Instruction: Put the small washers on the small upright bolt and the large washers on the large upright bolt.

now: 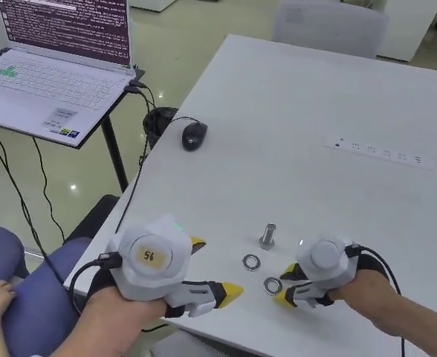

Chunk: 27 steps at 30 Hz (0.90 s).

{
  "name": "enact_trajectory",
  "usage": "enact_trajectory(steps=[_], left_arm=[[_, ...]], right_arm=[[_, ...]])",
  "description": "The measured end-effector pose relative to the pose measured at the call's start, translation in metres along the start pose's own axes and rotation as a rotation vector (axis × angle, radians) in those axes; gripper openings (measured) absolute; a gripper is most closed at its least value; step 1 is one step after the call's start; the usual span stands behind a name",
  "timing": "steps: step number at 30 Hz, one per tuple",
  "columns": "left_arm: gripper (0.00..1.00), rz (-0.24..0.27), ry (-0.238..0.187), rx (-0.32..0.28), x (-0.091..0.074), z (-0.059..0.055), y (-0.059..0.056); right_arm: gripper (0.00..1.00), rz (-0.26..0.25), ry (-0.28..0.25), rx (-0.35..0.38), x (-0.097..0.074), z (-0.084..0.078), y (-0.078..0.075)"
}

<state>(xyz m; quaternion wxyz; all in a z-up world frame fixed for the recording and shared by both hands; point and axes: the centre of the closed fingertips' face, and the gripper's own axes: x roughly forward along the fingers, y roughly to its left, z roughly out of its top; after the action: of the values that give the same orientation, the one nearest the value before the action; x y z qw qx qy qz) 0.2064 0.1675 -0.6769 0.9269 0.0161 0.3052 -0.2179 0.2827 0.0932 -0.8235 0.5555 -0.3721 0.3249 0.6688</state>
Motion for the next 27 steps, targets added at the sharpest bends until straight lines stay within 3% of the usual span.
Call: enact_trajectory(steps=[3, 13, 27], left_arm=[[0.57, 0.003, -0.003, -0.007, 0.000, -0.001, 0.000], [0.57, -0.001, -0.016, -0.015, 0.002, 0.001, -0.002], [0.57, 0.019, -0.022, -0.028, -0.004, 0.000, 0.009]], right_arm=[[0.29, 0.012, 0.020, -0.053, 0.002, 0.002, 0.000], [0.24, 0.041, 0.073, -0.114, 0.002, 0.001, 0.003], [0.23, -0.003, 0.039, -0.050, -0.009, 0.009, -0.008]])
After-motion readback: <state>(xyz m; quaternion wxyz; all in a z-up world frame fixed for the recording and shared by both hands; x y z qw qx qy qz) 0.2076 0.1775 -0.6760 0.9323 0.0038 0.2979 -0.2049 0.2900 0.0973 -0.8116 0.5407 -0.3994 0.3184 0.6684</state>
